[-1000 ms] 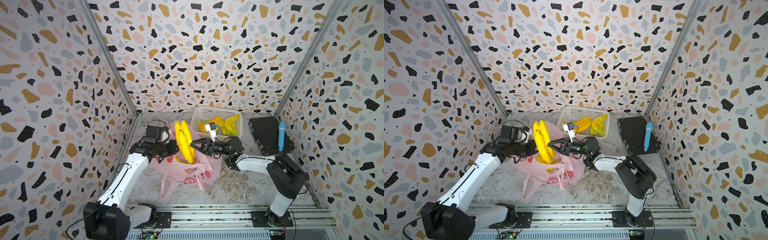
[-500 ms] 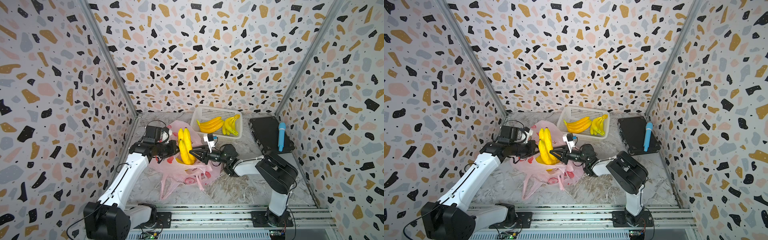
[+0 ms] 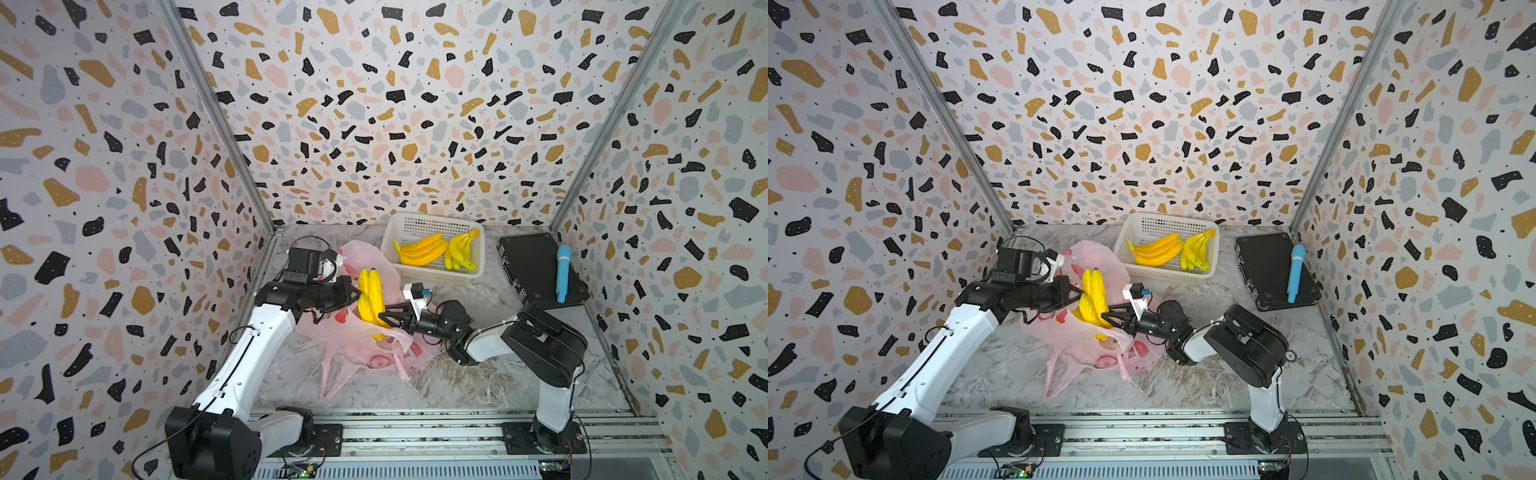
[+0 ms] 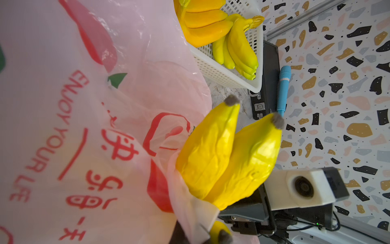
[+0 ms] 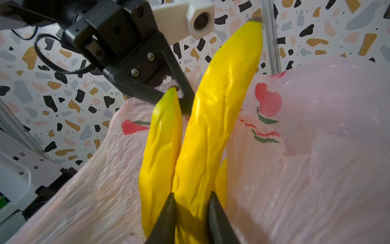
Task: Place the banana into a plastic bag & tie a knot
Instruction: Place the banana into the plastic bag.
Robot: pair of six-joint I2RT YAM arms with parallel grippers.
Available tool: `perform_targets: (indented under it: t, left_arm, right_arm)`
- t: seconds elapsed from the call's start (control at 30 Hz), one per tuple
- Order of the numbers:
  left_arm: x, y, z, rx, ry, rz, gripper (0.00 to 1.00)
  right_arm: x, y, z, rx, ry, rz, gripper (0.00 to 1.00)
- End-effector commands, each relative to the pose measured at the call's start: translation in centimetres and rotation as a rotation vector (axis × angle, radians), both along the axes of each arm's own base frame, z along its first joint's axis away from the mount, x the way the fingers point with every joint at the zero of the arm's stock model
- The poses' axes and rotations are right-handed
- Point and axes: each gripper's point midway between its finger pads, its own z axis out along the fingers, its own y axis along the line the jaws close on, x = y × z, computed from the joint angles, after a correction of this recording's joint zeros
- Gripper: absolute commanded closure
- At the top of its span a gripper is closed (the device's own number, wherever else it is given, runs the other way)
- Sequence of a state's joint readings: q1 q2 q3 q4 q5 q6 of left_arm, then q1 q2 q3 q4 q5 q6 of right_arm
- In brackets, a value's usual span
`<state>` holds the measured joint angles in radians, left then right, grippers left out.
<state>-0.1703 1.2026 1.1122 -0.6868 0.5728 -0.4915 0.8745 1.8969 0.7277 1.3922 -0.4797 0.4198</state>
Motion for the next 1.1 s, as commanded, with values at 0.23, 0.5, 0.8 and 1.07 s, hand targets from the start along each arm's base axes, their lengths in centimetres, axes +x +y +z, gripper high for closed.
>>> perform_targets:
  t: [0.23, 0.5, 0.8, 1.07]
  left_arm:
    - [1.4, -0.2, 2.7, -0.045, -0.064, 0.005, 1.00]
    - [1.8, -0.4, 3.9, -0.064, -0.088, 0.002, 1.00]
    - [0.7, -0.6, 2.8, -0.084, -0.068, -0.016, 1.00]
    - [-0.3, 0.4, -0.2, -0.027, -0.032, 0.026, 1.00]
  right_arm:
    - [-2.2, 0.9, -2.9, -0.150, -0.176, -0.047, 1.00]
    - [-2.7, 1.4, -4.6, -0.246, -0.202, -0.039, 1.00]
    - [-1.1, 2.3, -5.4, -0.322, -0.121, -0.079, 1.00]
    - [3.4, 4.4, -3.6, -0.380, 0.157, -0.163, 1.00]
